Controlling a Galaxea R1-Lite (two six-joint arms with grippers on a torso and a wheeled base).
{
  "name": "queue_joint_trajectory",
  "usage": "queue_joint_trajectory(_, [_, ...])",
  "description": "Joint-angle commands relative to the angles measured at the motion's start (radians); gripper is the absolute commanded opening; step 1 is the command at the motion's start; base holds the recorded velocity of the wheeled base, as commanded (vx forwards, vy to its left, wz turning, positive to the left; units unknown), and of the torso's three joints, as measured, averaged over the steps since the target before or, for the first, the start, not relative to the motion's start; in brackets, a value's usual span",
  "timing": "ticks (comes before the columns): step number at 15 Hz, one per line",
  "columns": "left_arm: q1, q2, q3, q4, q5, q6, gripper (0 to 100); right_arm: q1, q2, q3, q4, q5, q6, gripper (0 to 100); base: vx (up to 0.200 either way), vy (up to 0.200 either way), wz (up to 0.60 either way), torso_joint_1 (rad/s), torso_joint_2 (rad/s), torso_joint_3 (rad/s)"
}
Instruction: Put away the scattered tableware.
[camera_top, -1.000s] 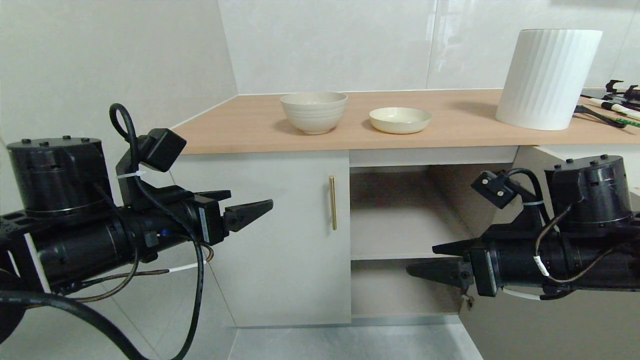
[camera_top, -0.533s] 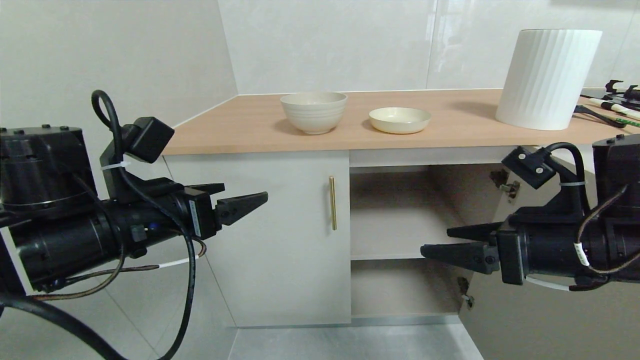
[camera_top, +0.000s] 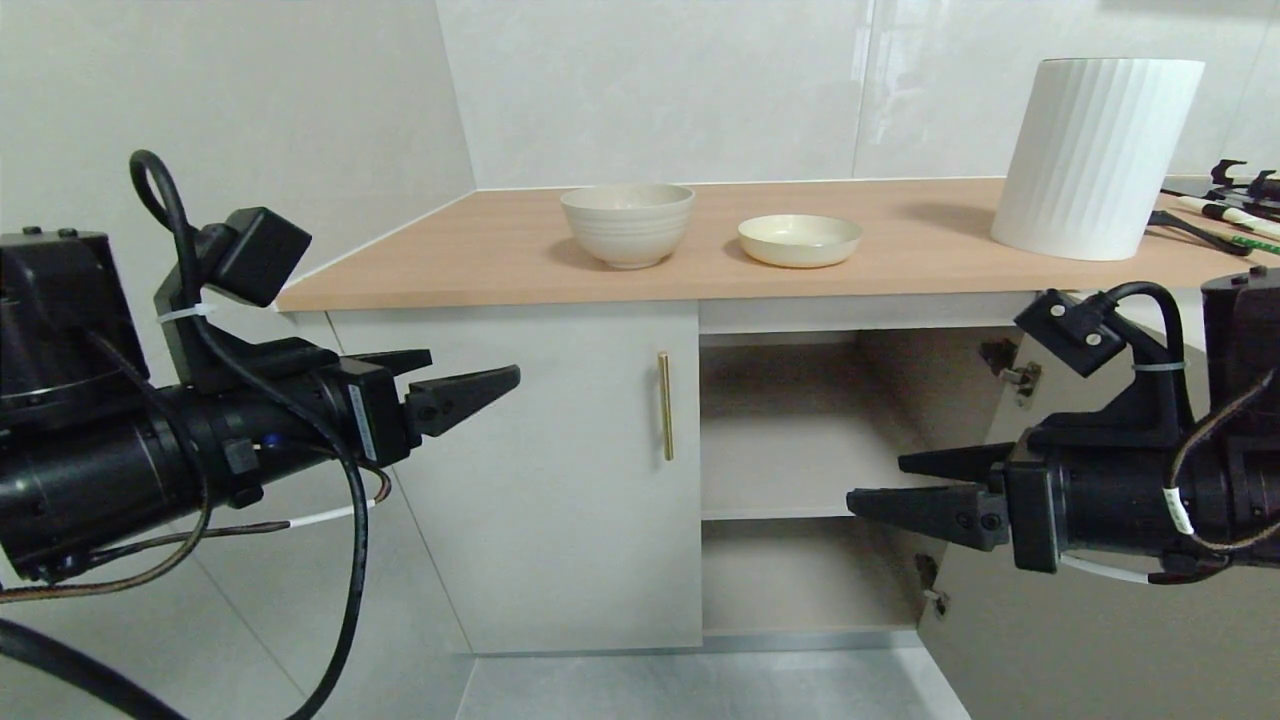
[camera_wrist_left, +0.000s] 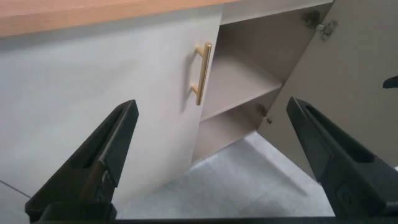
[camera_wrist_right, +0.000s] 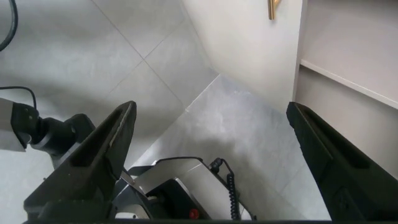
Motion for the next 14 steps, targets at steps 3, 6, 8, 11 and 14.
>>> queue_joint_trajectory(3, [0.002, -0.003, 0.001, 0.001, 0.001, 0.001, 100, 0.000, -0.011, 0.001, -0.001, 0.001, 0.000, 100, 0.133, 0.000, 0.00, 0.002, 0.00, 0.003])
queue_joint_trajectory(6, [0.003, -0.003, 0.001, 0.001, 0.001, 0.003, 100, 0.000, -0.011, 0.004, -0.002, 0.001, 0.000, 100, 0.200, 0.000, 0.00, 0.001, 0.00, 0.006])
queue_joint_trajectory(8, [0.003, -0.002, 0.001, 0.001, 0.001, 0.003, 100, 0.000, -0.011, 0.006, -0.002, 0.002, -0.001, 100, 0.200, 0.000, 0.00, 0.010, 0.00, 0.002])
queue_joint_trajectory(11, [0.003, -0.002, 0.001, 0.000, 0.001, 0.004, 100, 0.000, -0.013, 0.020, -0.008, 0.002, -0.010, 100, 0.133, 0.000, 0.00, 0.006, 0.00, 0.000])
queue_joint_trajectory(14, [0.003, -0.002, 0.001, 0.000, 0.001, 0.004, 100, -0.001, -0.025, 0.021, -0.010, 0.002, -0.010, 100, 0.000, 0.000, 0.00, 0.000, 0.00, 0.000])
